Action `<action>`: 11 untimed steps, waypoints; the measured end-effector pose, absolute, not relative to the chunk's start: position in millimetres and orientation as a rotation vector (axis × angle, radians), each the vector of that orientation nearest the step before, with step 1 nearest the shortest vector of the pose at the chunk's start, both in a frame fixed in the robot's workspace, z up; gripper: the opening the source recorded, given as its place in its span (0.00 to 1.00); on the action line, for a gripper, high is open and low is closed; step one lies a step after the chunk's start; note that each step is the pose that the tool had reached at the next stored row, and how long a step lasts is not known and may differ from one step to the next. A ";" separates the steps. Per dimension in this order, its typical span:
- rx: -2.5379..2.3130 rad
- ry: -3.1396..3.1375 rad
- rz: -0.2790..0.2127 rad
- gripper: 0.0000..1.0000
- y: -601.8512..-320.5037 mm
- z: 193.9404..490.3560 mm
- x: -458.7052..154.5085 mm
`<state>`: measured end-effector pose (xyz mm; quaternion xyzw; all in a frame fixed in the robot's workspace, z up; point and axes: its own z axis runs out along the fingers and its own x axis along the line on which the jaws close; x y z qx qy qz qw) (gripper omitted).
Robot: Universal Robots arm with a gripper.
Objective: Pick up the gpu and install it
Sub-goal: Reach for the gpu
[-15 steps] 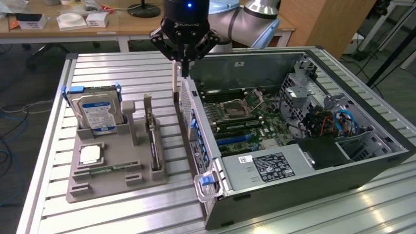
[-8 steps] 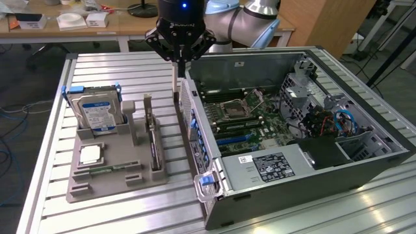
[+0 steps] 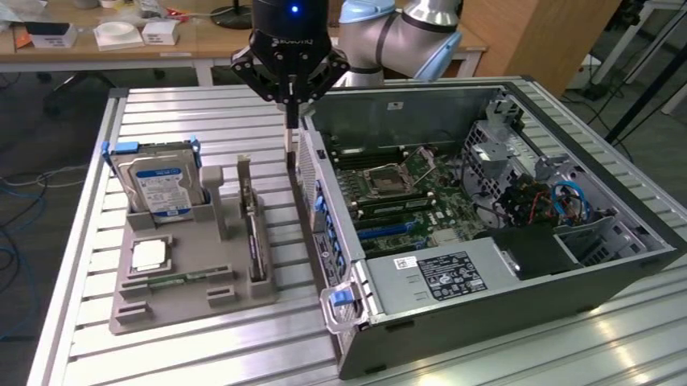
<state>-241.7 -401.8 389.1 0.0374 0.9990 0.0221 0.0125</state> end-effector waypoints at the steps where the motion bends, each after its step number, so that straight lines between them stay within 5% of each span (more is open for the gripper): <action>1: 0.117 3.114 0.069 0.11 -401.9 389.0 -242.7; 11: 0.117 3.114 0.069 0.11 -402.4 388.8 -252.4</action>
